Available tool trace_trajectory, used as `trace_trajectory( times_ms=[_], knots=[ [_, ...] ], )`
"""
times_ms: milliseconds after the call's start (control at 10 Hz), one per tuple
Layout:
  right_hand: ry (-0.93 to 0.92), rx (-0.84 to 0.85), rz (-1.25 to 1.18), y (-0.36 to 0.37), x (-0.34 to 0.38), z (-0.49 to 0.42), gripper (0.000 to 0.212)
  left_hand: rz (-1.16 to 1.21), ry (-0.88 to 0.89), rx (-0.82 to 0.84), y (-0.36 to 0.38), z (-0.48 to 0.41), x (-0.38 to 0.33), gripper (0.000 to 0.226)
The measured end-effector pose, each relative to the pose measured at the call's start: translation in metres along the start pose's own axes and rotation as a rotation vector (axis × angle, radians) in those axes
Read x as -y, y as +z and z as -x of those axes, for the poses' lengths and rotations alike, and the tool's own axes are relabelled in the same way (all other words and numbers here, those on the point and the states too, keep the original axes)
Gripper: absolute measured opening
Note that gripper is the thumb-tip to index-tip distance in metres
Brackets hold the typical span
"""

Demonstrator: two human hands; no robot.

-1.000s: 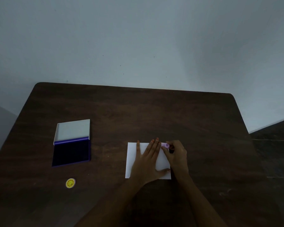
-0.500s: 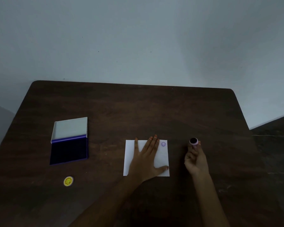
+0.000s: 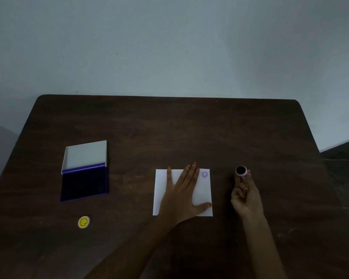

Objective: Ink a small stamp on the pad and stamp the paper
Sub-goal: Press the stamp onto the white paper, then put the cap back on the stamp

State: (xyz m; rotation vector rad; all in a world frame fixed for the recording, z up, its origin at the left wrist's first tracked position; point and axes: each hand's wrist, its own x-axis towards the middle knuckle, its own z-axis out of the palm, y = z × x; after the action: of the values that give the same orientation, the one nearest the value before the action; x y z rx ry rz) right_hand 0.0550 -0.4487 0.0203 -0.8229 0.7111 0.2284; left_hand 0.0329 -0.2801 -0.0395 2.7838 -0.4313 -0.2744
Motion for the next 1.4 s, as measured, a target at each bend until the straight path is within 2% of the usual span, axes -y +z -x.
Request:
trace_trajectory(
  times_ms=[100, 200, 300, 600, 800, 900, 1100, 1200, 1300, 1400],
  knots=[
    [-0.011, -0.043, -0.062, -0.006, -0.004, -0.002, 0.081, -0.002, -0.005, 0.000, 0.003, 0.001, 0.000, 0.101],
    [0.053, -0.205, -0.267, -0.008, -0.008, -0.009, 0.031, -0.018, -0.010, -0.005, 0.005, 0.002, -0.001, 0.100],
    [0.047, -0.233, -0.331, -0.007, -0.008, -0.008, 0.007, -0.012, -0.005, -0.012, 0.003, 0.003, -0.001, 0.100],
    [0.030, -0.212, -0.308, 0.000, 0.000, 0.017, 0.008, 0.002, -0.004, 0.031, -0.006, 0.003, -0.003, 0.103],
    [-0.001, -0.168, -0.257, 0.016, 0.002, 0.046, 0.011, 0.057, -0.035, -0.095, -0.023, 0.004, -0.003, 0.105],
    [-0.012, -0.132, -0.198, 0.029, -0.005, 0.061, 0.015, 0.063, -0.107, -0.162, -0.043, 0.013, 0.007, 0.098],
    [0.009, -0.052, -0.110, 0.061, -0.036, 0.084, 0.017, 0.274, -0.257, -0.305, -0.074, 0.061, 0.048, 0.053],
    [0.062, -0.029, -0.056, 0.077, -0.066, 0.094, 0.009, 0.341, -0.343, -0.391, -0.078, 0.100, 0.075, 0.046],
    [0.092, 0.018, 0.026, 0.097, -0.095, 0.101, 0.004, 0.317, -0.389, -0.408, -0.077, 0.132, 0.099, 0.043],
    [0.111, 0.065, 0.088, 0.116, -0.122, 0.107, 0.008, 0.313, -0.429, -0.384, -0.079, 0.157, 0.118, 0.046]
  ],
)
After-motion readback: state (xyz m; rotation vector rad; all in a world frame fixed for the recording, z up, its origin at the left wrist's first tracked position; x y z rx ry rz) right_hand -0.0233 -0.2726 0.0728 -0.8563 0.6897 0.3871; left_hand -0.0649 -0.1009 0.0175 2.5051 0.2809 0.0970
